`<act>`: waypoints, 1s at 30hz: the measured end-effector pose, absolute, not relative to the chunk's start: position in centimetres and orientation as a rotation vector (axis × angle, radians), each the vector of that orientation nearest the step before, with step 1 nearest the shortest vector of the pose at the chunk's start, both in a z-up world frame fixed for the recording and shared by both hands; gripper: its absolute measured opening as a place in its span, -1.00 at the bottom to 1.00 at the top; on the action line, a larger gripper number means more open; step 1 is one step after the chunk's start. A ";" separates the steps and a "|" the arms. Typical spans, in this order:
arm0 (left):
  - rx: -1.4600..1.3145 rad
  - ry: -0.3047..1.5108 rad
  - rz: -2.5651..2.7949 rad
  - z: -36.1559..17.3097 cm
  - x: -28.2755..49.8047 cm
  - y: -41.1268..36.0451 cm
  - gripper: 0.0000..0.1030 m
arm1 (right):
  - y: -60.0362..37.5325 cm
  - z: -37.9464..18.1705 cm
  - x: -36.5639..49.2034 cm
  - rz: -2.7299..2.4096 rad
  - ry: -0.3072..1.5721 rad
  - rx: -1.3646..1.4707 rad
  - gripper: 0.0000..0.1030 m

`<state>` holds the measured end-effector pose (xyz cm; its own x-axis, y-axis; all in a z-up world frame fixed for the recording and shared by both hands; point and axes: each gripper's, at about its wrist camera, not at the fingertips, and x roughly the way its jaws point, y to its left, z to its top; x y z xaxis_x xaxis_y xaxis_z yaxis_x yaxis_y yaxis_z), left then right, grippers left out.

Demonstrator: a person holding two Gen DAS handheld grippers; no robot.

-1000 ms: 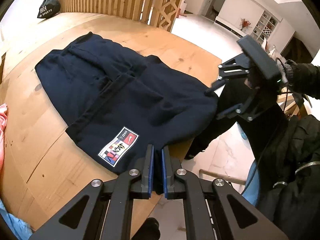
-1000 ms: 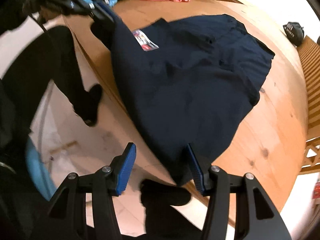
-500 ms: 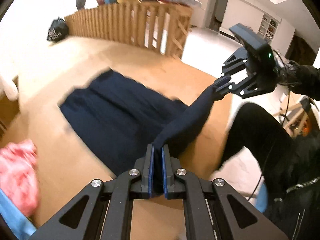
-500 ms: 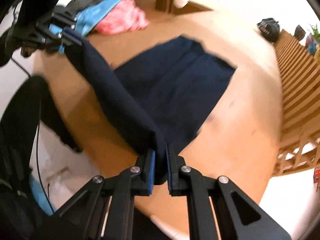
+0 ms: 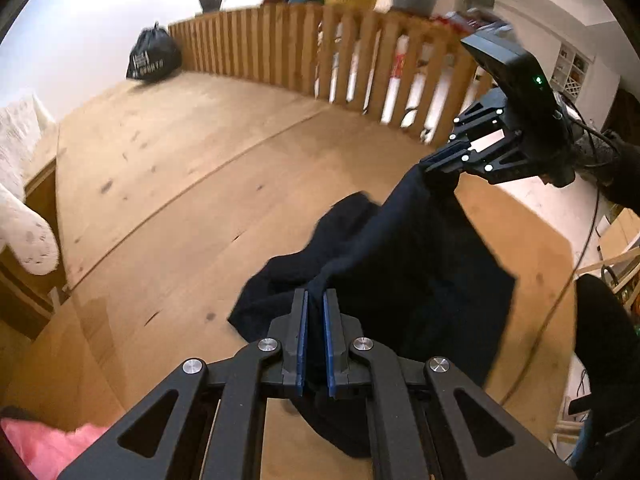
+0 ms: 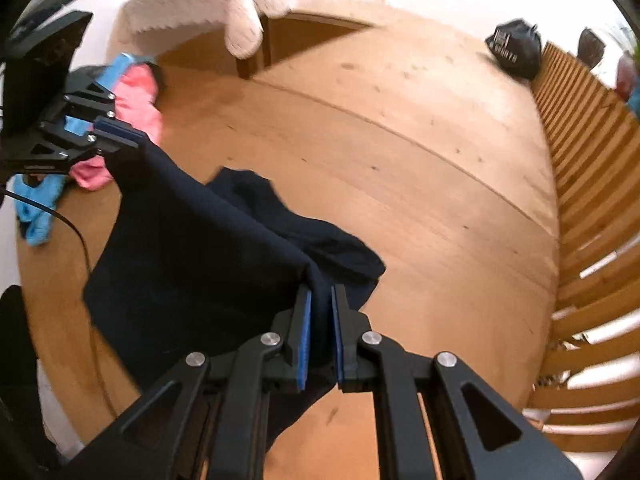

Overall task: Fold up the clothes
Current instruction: 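Lift the navy bundle with both grippers and flip it over, then lower the flipped bundle onto the table with both grippers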

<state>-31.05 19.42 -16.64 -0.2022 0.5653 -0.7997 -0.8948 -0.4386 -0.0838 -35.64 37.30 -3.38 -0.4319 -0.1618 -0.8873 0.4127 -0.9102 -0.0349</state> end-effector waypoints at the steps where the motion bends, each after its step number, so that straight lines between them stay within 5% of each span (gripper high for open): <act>1: -0.993 0.494 1.809 -17.7 -32.1 19.7 -0.88 | 37.3 -4.6 -36.6 -2.363 0.355 1.455 -0.82; 11: -1.061 0.493 1.760 -22.6 -34.9 20.9 -0.87 | 38.5 -9.8 -40.5 -2.286 0.312 1.572 -0.83; 25: -1.041 0.488 1.783 -22.0 -37.2 21.9 -0.96 | 40.8 -6.5 -42.9 -2.349 0.276 1.519 -0.90; 30: -1.095 0.416 1.754 -22.8 -37.9 20.9 -1.00 | 42.6 -7.3 -42.4 -2.268 0.007 1.520 -0.77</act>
